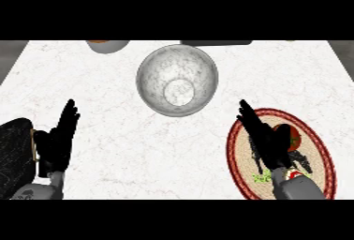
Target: Pick the tomato from the placemat and place it in the bowl
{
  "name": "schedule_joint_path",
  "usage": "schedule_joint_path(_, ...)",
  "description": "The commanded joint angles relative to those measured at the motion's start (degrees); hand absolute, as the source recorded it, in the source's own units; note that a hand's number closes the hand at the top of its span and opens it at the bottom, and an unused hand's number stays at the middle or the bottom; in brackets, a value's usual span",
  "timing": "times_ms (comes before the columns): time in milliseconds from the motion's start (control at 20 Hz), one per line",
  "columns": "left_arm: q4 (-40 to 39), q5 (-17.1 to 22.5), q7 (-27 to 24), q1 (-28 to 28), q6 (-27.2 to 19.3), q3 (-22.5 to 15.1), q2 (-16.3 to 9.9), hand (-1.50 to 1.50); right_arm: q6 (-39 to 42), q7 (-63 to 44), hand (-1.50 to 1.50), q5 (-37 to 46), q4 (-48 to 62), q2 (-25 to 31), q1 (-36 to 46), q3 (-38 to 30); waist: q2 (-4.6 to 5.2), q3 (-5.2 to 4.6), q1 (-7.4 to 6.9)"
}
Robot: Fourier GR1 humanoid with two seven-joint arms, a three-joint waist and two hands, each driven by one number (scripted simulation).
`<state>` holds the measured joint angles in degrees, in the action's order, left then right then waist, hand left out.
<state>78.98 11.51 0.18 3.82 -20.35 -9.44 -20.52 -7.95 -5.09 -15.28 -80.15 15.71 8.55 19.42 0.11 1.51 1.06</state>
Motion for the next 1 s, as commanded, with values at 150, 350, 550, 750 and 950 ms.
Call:
schedule_joint_path(150,4.3,4.0,1.0,1.0,5.8,-2.5,2.3,0.00,-17.3,14.1,1.50,9.0,-7.6,3.8,-5.1,-10.9,-1.94,-1.64,5.06)
schedule_joint_path(350,5.8,7.1,1.2,0.8,7.2,-2.8,4.9,0.00,-34.9,12.0,1.50,10.7,-3.3,2.8,-11.7,-23.4,-2.14,-1.76,11.38)
schedule_joint_path(550,7.8,9.0,1.6,1.6,12.1,-6.3,6.4,0.00,-44.3,29.6,-1.50,15.9,-13.8,-8.1,-15.4,-20.2,-1.22,-1.51,4.57)
schedule_joint_path(750,9.6,9.8,3.2,2.2,14.9,-7.1,5.5,0.00,-50.0,31.3,-1.50,26.7,-18.2,-9.8,-26.7,-11.9,-0.50,-1.66,0.74)
schedule_joint_path(950,8.5,8.7,3.1,3.5,13.9,-7.8,6.7,0.00,-55.3,19.1,-1.50,38.2,-15.6,-8.9,-34.9,-10.8,0.20,-2.03,0.42)
